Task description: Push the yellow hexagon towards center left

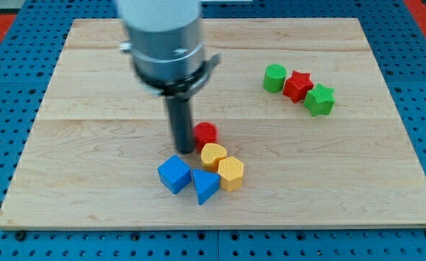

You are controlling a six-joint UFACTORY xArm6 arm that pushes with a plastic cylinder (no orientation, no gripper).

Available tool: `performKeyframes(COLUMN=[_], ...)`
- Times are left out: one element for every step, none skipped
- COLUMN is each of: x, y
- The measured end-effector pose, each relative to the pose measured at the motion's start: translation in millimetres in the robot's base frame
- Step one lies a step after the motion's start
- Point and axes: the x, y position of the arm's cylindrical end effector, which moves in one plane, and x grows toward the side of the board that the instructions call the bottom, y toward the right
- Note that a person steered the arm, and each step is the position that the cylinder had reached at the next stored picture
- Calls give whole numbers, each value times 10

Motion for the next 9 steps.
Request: performKeyframes(x=[-369,-669,-662,-674,-734,-808,-872,-926,-926], y=[723,1134,786,441,324,224,162,130,-140])
